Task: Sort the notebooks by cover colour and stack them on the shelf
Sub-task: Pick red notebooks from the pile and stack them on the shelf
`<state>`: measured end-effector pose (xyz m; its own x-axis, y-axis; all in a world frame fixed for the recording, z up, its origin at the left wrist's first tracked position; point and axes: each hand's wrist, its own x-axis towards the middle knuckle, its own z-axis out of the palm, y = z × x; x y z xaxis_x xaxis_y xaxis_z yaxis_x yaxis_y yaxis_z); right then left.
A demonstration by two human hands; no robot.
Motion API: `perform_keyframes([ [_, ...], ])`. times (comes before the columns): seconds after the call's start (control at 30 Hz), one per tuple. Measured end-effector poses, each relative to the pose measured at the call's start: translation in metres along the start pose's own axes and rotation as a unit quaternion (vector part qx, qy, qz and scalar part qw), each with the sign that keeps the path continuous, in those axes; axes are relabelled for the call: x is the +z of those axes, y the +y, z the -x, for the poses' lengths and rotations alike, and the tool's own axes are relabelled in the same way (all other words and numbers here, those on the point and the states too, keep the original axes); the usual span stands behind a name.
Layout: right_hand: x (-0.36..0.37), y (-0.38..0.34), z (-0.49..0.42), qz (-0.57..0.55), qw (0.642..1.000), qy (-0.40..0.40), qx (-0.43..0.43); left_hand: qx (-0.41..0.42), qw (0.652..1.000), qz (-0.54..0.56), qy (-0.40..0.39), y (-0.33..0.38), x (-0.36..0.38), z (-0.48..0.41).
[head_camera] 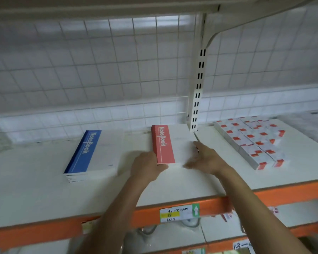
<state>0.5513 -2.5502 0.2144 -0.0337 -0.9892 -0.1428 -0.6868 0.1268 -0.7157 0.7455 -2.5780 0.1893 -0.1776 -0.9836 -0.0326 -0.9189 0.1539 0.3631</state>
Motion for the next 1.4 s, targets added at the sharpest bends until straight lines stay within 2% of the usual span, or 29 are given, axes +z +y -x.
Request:
perform_keyframes([
  [0.5, 0.001, 0.0, -0.005, 0.064, 0.998, 0.008, -0.008, -0.039, 0.998, 0.025, -0.037, 0.008, -0.006, -0.003],
  [0.93, 0.002, 0.003, 0.001, 0.054, 0.998, 0.007, -0.016, -0.05, 0.999, -0.016, -0.003, 0.014, 0.001, 0.011],
  [1.1, 0.005, -0.003, 0.003, 0.126, 0.992, 0.003, -0.026, -0.06, 0.998, -0.004, -0.008, 0.014, -0.004, 0.017],
  [1.2, 0.015, -0.02, 0.009, 0.181, 0.979, 0.014, -0.094, -0.058, 0.998, -0.011, 0.036, 0.013, -0.011, 0.027],
  [1.4, 0.075, -0.076, 0.029, 0.158, 0.96, -0.019, -0.233, -0.025, 0.981, -0.032, 0.192, -0.023, -0.033, 0.064],
])
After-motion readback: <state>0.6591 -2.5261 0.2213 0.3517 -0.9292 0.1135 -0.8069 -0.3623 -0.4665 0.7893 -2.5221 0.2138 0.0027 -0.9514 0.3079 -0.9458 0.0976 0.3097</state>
